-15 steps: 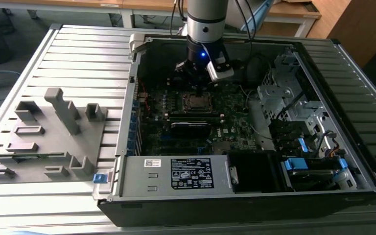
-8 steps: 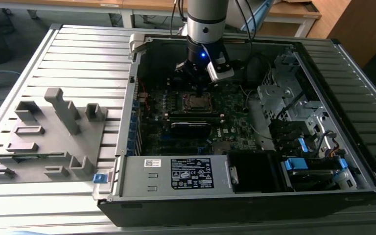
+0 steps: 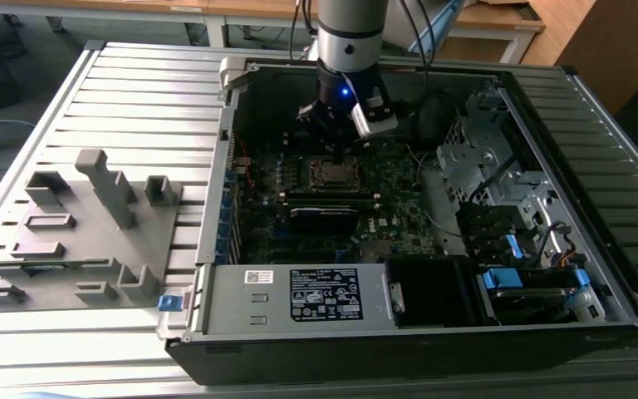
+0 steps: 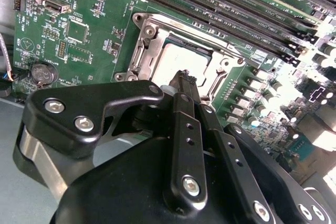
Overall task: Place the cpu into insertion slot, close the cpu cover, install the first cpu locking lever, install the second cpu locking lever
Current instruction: 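Install the second cpu locking lever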
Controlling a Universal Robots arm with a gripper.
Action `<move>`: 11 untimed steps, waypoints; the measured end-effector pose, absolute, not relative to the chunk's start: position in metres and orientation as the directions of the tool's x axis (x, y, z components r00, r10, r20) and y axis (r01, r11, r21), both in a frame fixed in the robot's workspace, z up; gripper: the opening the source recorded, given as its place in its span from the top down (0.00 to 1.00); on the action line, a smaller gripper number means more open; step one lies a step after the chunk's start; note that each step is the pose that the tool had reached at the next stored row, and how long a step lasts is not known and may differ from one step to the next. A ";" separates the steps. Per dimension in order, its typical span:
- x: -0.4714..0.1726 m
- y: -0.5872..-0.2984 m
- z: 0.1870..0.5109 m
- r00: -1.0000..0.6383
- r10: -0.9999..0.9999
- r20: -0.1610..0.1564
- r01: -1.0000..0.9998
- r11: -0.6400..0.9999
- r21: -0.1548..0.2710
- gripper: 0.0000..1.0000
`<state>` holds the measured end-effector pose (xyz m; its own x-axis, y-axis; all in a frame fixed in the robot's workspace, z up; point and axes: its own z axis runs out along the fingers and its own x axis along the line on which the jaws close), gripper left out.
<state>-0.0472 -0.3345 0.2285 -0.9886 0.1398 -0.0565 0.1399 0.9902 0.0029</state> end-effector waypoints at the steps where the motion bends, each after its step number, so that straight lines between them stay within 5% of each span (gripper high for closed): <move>1: -0.047 -0.335 0.229 -0.989 0.140 -0.057 0.140 0.990 0.003 0.89; 11: -0.047 -0.335 0.233 -0.989 0.140 -0.057 0.140 0.990 0.003 0.89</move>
<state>-0.0472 -0.3345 0.2327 -0.9886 0.1398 -0.0566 0.1399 0.9902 0.0029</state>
